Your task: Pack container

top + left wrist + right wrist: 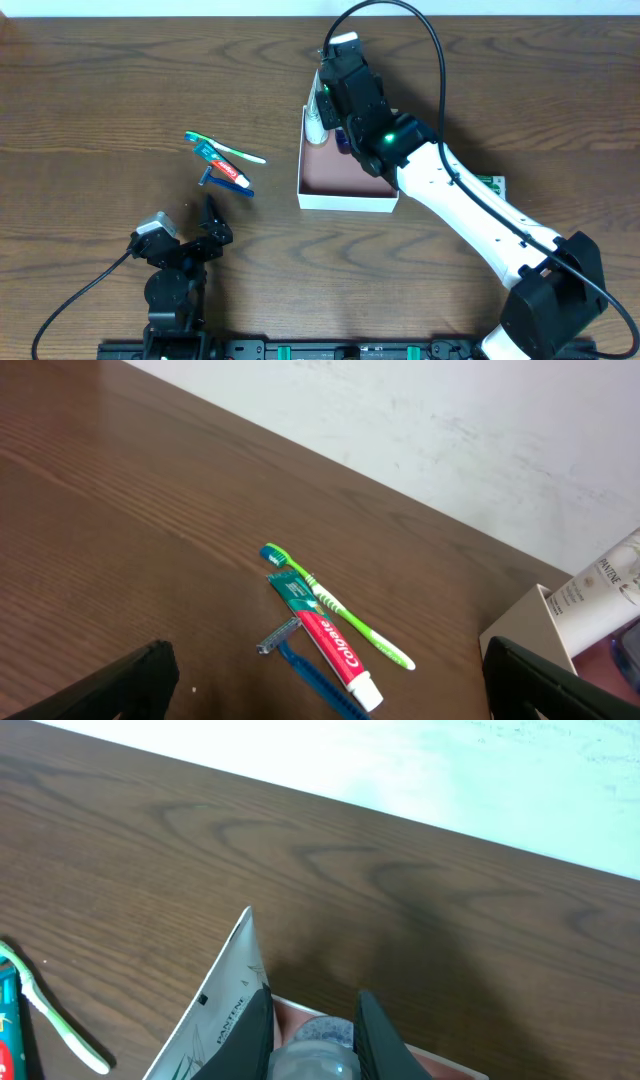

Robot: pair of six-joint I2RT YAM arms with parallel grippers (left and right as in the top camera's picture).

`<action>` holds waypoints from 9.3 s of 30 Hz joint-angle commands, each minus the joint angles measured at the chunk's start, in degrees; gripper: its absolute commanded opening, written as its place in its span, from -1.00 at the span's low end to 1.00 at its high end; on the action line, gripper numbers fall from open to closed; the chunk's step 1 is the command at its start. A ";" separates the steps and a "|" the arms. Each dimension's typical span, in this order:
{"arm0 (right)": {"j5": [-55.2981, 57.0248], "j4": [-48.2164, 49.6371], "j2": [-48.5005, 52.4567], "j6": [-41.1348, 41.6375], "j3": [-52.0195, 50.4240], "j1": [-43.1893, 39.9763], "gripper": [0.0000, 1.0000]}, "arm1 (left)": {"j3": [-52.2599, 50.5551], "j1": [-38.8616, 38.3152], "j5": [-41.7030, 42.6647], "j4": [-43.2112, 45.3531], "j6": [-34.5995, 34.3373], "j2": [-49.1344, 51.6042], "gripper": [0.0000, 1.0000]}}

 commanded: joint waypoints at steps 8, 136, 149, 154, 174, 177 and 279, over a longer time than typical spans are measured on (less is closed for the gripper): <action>0.31 8.87 -0.92 -2.34 -5.51 0.33 -0.97 | -1.36 0.20 -0.31 -1.86 0.57 0.00 0.96; -14.53 10.12 -22.73 13.77 -37.59 -0.42 0.14 | -1.36 0.20 -0.31 -1.86 0.57 0.00 0.96; -12.57 21.27 -9.97 12.92 -38.10 -0.57 0.13 | -1.36 0.20 -0.31 -1.86 0.57 0.00 0.96; -9.86 21.57 -9.79 12.90 -38.10 -0.57 0.14 | -1.36 0.20 -0.31 -1.86 0.57 0.00 0.96; -8.22 23.67 -6.73 10.43 -38.10 -0.57 0.45 | -1.36 0.20 -0.31 -1.86 0.57 0.00 0.96; -8.20 25.11 -5.31 9.68 -38.10 -0.70 0.45 | -1.36 0.20 -0.31 -1.86 0.57 0.00 0.96; -17.20 27.32 -11.08 2.69 -38.05 -6.10 -0.98 | -1.36 0.20 -0.31 -1.86 0.57 0.00 0.96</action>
